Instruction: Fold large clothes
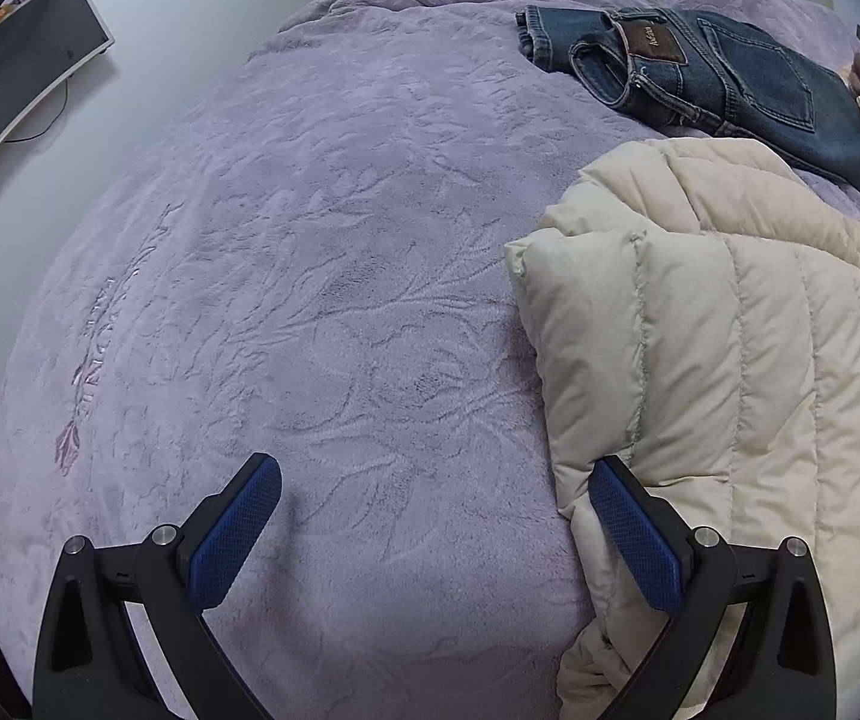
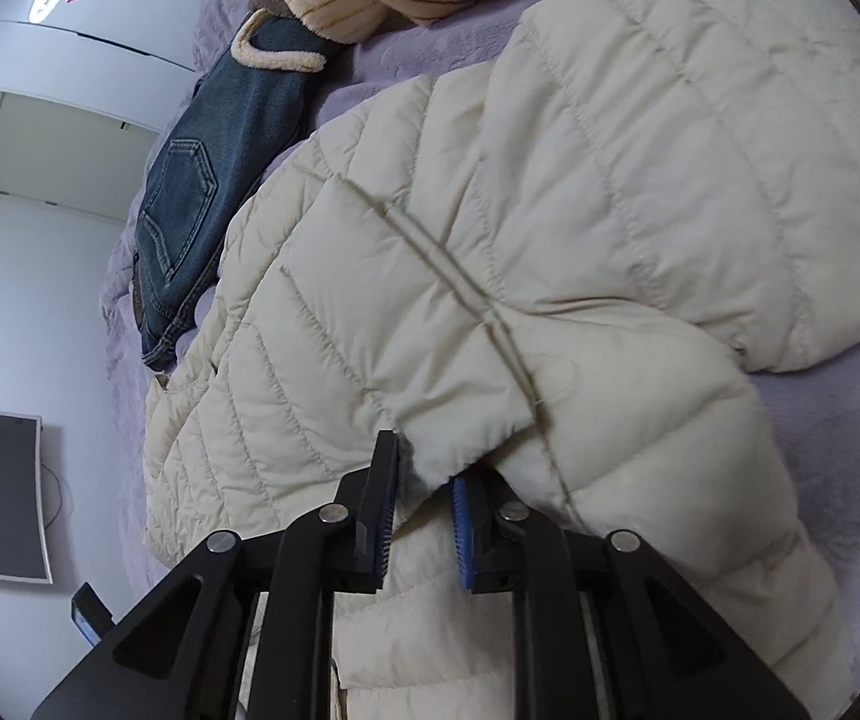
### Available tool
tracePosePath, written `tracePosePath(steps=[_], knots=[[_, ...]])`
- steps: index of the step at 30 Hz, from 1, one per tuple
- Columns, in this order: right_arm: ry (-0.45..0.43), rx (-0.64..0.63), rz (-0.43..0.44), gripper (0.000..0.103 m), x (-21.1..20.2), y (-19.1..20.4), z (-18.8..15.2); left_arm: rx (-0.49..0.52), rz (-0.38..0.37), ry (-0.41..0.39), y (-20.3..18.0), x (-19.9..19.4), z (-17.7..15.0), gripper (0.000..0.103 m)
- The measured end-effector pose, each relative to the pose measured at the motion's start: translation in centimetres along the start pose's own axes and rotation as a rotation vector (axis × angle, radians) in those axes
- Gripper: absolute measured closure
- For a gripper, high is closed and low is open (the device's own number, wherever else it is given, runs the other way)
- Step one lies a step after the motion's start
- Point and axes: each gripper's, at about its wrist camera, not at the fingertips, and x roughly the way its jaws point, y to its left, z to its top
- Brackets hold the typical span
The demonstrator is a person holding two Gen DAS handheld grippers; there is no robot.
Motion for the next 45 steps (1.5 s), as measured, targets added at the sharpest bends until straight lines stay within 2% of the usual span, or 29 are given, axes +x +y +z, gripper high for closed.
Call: tracePosePath(steps=[1, 5, 8, 12, 13, 15, 19, 21, 25, 27, 31, 35, 41, 45], knots=[[-0.014, -0.002, -0.019, 0.069, -0.6, -0.1, 0.1, -0.01, 0.0, 0.004, 0.3, -0.1, 0.1, 0.0], [-0.085, -0.052, -0.096, 0.064, -3.6, -0.1, 0.3, -0.05, 0.002, 0.019, 1.5, -1.0, 0.1, 0.0], [-0.094, -0.068, -0.105, 0.056, -5.1, -0.7, 0.3, -0.06, -0.005, 0.017, 1.7, -2.6, -0.1, 0.0], [-0.074, -0.062, -0.083, 0.055, -6.6, -2.1, 0.1, -0.041, -0.041, 0.016, 0.4, -5.4, -0.9, 0.0], [-0.066, -0.062, -0.076, 0.05, -6.9, -2.5, 0.1, -0.032, -0.055, 0.021, -0.2, -6.0, -1.0, 0.0], [-0.049, -0.056, -0.066, 0.04, -7.5, -3.3, -0.1, -0.012, -0.093, 0.036, -1.8, -7.1, -1.6, 0.0], [-0.023, -0.041, -0.044, 0.038, -8.7, -5.1, -0.3, 0.042, -0.199, 0.074, -6.3, -9.1, -2.9, 0.0], [-0.015, -0.027, -0.033, 0.032, -9.4, -6.4, -0.1, 0.074, -0.243, 0.09, -9.1, -10.1, -3.6, 0.0], [-0.04, 0.005, -0.035, 0.028, -11.4, -9.4, 0.8, 0.135, -0.331, 0.111, -15.1, -11.8, -4.7, 0.0], [-0.06, 0.032, -0.034, 0.022, -12.4, -11.3, 1.5, 0.174, -0.362, 0.115, -18.1, -12.5, -5.1, 0.0], [-0.088, 0.111, -0.034, 0.022, -14.1, -15.3, 3.1, 0.215, -0.416, 0.128, -23.2, -13.9, -5.7, 0.0], [-0.119, 0.199, -0.021, 0.022, -14.9, -18.9, 4.9, 0.237, -0.444, 0.12, -26.5, -15.0, -5.8, 0.0], [-0.167, 0.398, 0.106, 0.022, -14.7, -23.8, 7.4, 0.223, -0.435, 0.115, -28.0, -15.2, -5.7, 0.0], [-0.187, 0.487, 0.204, 0.022, -13.7, -25.3, 8.9, 0.212, -0.435, 0.129, -28.0, -14.8, -5.8, 0.0]])
